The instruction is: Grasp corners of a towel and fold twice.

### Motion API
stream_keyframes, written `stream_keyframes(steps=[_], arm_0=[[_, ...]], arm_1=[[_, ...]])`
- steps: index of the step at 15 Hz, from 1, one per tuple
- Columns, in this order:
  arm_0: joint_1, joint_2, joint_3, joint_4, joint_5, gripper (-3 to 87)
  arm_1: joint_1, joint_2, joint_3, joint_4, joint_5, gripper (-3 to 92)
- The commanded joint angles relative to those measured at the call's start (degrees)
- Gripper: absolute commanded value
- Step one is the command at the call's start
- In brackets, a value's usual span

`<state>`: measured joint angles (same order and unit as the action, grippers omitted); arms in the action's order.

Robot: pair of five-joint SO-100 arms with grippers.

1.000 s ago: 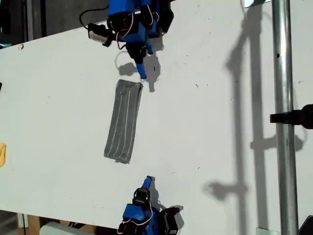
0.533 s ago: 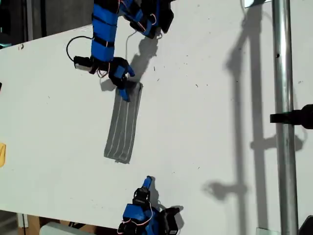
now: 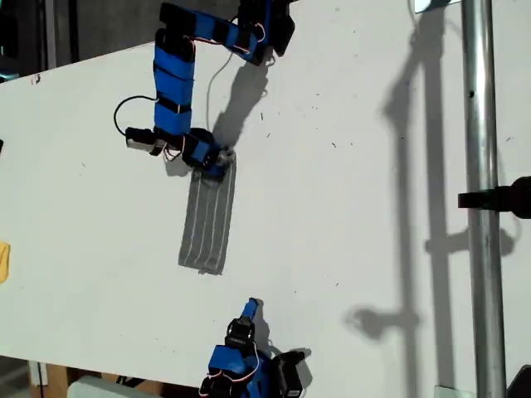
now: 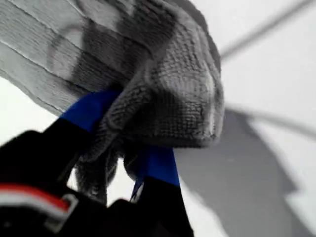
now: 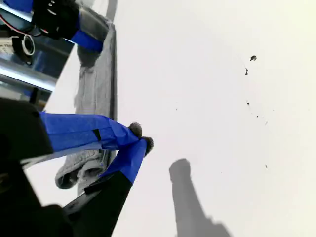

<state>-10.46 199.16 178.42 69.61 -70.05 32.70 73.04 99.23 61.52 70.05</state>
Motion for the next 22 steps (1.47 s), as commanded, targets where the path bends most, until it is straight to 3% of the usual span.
stream_keyframes(steps=[1,3,7,9,16,18,22], arm_0=[[0.4,0.3,0.4,0.2,-0.4,-2.7],[0.3,0.3,0.4,0.2,-0.4,-2.7],[0.4,0.3,0.4,0.2,-0.4,-2.7],[0.3,0.3,0.4,0.2,-0.2,-2.7],[0.5,0.3,0.4,0.6,-0.5,-2.7],[0.5,0.3,0.4,0.6,-0.5,-2.7],[0.4,0.3,0.4,0.6,-0.5,-2.7]], arm_1=[[1.1,4.0,0.3,4.0,-2.5,-0.2],[-2.4,17.0,6.7,14.2,-2.4,-0.2],[-17.0,45.9,7.7,55.6,13.4,-0.2],[-16.7,41.7,5.6,49.0,10.5,-0.2],[-15.7,25.8,3.9,4.7,2.8,-0.2],[-16.1,25.2,4.0,-1.5,1.9,-0.2],[-17.1,21.9,3.0,-3.3,0.9,-0.2]])
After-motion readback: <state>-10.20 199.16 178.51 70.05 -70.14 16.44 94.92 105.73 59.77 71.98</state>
